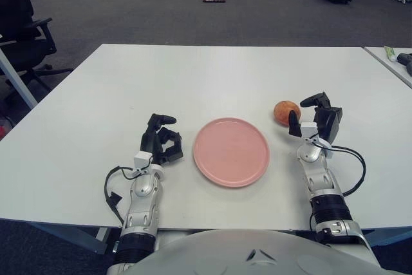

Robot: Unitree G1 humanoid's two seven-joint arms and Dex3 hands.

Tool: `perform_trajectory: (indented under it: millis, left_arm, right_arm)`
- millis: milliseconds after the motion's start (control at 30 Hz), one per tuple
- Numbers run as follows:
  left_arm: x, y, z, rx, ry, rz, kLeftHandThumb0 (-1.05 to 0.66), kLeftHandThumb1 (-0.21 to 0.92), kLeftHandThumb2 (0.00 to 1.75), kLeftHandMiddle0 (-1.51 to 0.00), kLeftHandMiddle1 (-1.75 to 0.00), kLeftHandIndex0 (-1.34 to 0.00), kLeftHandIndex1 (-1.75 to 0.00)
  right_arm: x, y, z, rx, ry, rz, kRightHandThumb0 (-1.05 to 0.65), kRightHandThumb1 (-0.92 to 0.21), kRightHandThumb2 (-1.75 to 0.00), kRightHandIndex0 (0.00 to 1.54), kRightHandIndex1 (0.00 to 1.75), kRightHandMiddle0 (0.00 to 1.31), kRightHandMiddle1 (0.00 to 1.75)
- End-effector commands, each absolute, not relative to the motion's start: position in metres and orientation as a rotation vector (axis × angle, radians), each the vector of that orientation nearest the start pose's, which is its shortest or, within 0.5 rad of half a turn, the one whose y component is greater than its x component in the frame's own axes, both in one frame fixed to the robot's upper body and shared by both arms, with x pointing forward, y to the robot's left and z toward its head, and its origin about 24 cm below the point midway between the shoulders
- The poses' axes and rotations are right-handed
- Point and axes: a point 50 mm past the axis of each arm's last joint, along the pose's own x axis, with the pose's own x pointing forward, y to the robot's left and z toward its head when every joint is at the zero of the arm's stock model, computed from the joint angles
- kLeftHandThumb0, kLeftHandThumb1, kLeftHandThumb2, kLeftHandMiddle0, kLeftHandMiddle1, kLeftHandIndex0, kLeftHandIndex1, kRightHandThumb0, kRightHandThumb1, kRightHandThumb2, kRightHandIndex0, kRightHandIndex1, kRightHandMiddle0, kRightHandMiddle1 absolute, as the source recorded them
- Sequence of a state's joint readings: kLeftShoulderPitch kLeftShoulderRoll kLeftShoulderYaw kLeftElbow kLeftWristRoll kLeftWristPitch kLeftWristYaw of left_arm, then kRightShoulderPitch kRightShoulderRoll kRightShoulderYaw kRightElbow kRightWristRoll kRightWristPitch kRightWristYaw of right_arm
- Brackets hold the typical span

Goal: Put the apple into the plate.

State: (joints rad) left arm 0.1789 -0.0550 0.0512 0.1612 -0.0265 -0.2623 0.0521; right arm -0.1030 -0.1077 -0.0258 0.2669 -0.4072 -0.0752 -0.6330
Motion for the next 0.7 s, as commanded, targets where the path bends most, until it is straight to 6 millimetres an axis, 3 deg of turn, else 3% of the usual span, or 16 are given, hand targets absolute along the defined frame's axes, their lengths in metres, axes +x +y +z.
perform_trajectory:
  millis: [0, 100, 200, 233, 433, 567, 667]
  left_arm:
    - [0.203, 0.167, -0.022, -0.072, 0.139, 0.184, -0.01, 0.36, 1.28, -0.58, -1.71, -0.37, -1.75]
    - [0.203, 0.167, -0.022, -0.073, 0.140, 0.184, -0.01, 0.36, 1.28, -0.57, -1.72, -0.37, -1.75]
    - [0.203, 0.167, -0.022, -0.069, 0.137, 0.185, -0.01, 0.36, 1.29, -0.57, -1.74, -0.37, -1.75]
    - [0.203, 0.167, -0.022, -0.068, 0.136, 0.185, -0.01, 0.36, 1.29, -0.57, -1.74, -0.37, -1.75]
    - [0.203, 0.167, -0.022, -0.060, 0.131, 0.186, -0.01, 0.36, 1.28, -0.56, -1.74, -0.36, -1.75]
    - [0.204, 0.166, -0.022, -0.064, 0.126, 0.189, -0.01, 0.37, 1.27, -0.56, -1.74, -0.36, -1.75]
    - [0.204, 0.166, -0.022, -0.064, 0.123, 0.191, -0.01, 0.37, 1.27, -0.56, -1.74, -0.36, -1.75]
  right_arm:
    - [0.276, -0.194, 0.052, -0.552, -0.153, -0.496, -0.01, -0.32, -1.29, 0.63, 1.74, 0.43, 1.66]
    - [0.280, -0.193, 0.059, -0.580, -0.156, -0.427, -0.38, -0.36, -1.11, 0.22, 1.57, 0.14, 1.46]
    - [0.282, -0.195, 0.059, -0.626, -0.153, -0.329, -0.53, -0.38, -1.03, 0.08, 1.38, 0.05, 1.25]
    - [0.283, -0.195, 0.060, -0.643, -0.152, -0.300, -0.58, -0.41, -0.99, 0.05, 1.25, 0.03, 1.14]
    - [0.291, -0.198, 0.066, -0.765, -0.124, -0.138, -0.71, -0.49, -0.86, 0.01, 0.83, 0.00, 0.84]
    - [0.298, -0.199, 0.070, -0.868, -0.076, -0.004, -0.82, -0.57, -0.74, 0.00, 0.34, 0.00, 0.45]
    - [0.305, -0.200, 0.071, -0.921, -0.047, 0.054, -0.86, -0.59, -0.70, 0.00, 0.11, 0.00, 0.24]
